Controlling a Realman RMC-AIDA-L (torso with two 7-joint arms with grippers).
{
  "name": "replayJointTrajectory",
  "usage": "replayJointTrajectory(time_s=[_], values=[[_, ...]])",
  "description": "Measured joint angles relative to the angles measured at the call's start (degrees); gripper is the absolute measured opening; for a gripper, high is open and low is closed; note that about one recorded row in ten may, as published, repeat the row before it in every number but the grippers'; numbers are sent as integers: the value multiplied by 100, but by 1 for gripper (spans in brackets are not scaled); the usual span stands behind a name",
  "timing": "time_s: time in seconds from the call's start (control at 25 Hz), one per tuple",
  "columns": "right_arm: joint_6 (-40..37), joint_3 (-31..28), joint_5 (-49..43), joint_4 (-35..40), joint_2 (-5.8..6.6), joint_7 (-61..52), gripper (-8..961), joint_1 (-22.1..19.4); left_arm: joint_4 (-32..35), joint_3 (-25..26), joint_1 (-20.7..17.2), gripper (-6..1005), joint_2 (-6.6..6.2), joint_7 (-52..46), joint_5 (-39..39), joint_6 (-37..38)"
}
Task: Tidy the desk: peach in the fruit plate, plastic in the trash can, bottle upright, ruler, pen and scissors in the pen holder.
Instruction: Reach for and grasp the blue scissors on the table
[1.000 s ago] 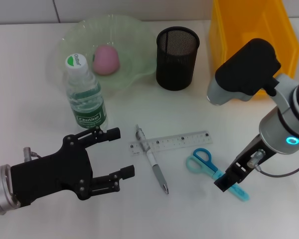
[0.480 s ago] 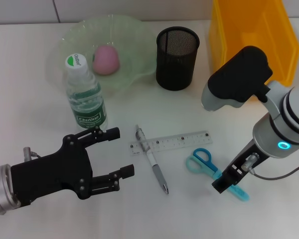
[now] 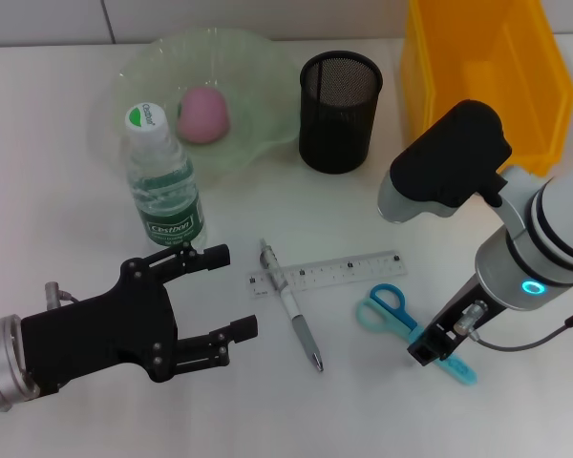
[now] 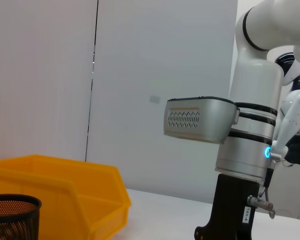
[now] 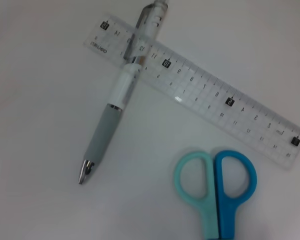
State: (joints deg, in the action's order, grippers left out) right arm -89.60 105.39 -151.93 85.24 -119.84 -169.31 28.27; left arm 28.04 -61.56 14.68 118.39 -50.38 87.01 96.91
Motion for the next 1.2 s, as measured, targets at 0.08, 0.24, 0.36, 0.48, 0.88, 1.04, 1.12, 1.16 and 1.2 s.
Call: replayJointTrajectory(time_s=[0.08,0.24,0.36,0.48,0.88,1.04,1.12,1.16,1.2], values=[[22,20,5,-7,-5,-2,670,1,0,0,0,815,0,0,0,0],[37,26,54,0,-6,-4,559,3,0,-2,0,815,0,0,0,2],[48,26,57,-20,-6,-5,489,3,0,-5,0,815,0,1,0,3],[71,26,58,-28,-5,-5,467,0,0,-1,0,814,0,2,0,3],[80,26,58,-82,-4,-6,356,6,0,14,0,814,0,3,0,3],[94,26,58,-123,-4,-5,354,11,0,20,0,814,0,3,0,3],[106,26,59,-146,-4,-6,353,18,0,23,0,814,0,3,0,3],[110,26,59,-159,-5,-5,352,20,0,23,0,814,0,3,0,3],[115,26,60,-173,-4,-6,352,23,0,23,0,814,0,3,0,3]])
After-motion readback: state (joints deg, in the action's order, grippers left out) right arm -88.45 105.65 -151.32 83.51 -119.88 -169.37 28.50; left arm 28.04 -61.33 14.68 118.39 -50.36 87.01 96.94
